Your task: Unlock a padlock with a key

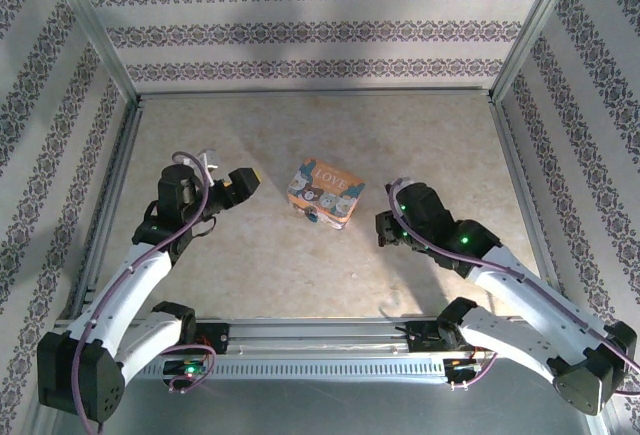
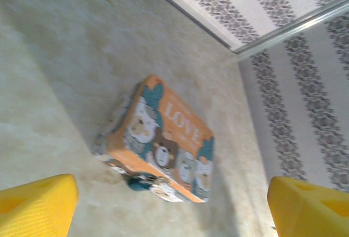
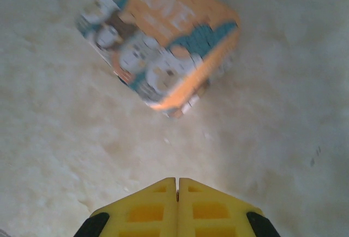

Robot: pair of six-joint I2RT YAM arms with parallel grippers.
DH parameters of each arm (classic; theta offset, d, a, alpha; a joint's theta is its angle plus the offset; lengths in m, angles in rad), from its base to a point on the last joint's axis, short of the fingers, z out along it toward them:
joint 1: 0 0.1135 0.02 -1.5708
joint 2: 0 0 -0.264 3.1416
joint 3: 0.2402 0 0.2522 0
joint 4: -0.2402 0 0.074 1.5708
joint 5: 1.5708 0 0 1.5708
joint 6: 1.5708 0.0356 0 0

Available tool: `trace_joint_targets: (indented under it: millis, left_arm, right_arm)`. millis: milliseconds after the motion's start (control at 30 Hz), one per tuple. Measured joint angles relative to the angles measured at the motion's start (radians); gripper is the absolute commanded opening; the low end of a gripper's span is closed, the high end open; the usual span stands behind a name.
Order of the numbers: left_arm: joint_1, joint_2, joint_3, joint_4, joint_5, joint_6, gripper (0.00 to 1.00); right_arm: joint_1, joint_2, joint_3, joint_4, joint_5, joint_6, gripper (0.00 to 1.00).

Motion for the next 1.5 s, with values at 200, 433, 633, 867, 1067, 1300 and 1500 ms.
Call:
trace_joint_targets:
  millis: [200, 433, 633, 867, 1067, 1300, 1500]
  left_arm:
    - [0.0, 0.001, -0.023, 0.116, 0.047, -0.254, 0.92]
    - [0.0, 0.052, -0.08, 0.309, 0.081, -0.606, 0.89]
    - [-0.031, 0.077, -0.079, 0.351, 0.087, -0.78, 0.83]
    - [-0.088, 0.084, -0.08, 0.388, 0.064, -0.913, 0.79]
    - [-0.119, 0.108, -0.138, 0.502, 0.011, -1.061, 0.76]
    - [-0.12, 0.134, -0.156, 0.551, -0.02, -1.156, 0.74]
    - [-0.12, 0.129, -0.156, 0.558, -0.037, -1.183, 0.7]
  right_arm:
    - [0.0, 0.041, 0.056, 0.18, -0.077, -0.088, 0.0]
    - [0.022, 0.158, 0.068, 0.433, -0.211, -0.131, 0.0]
    - [0.071, 0.278, 0.077, 0.608, -0.29, -0.155, 0.0]
    - [0.092, 0.411, 0.139, 0.725, -0.345, -0.171, 0.0]
    - [0.117, 0.516, 0.19, 0.822, -0.357, -0.174, 0.0]
    - [0.138, 0.611, 0.227, 0.925, -0.351, -0.173, 0.0]
    - [0.144, 0.655, 0.239, 0.988, -0.346, -0.165, 0.0]
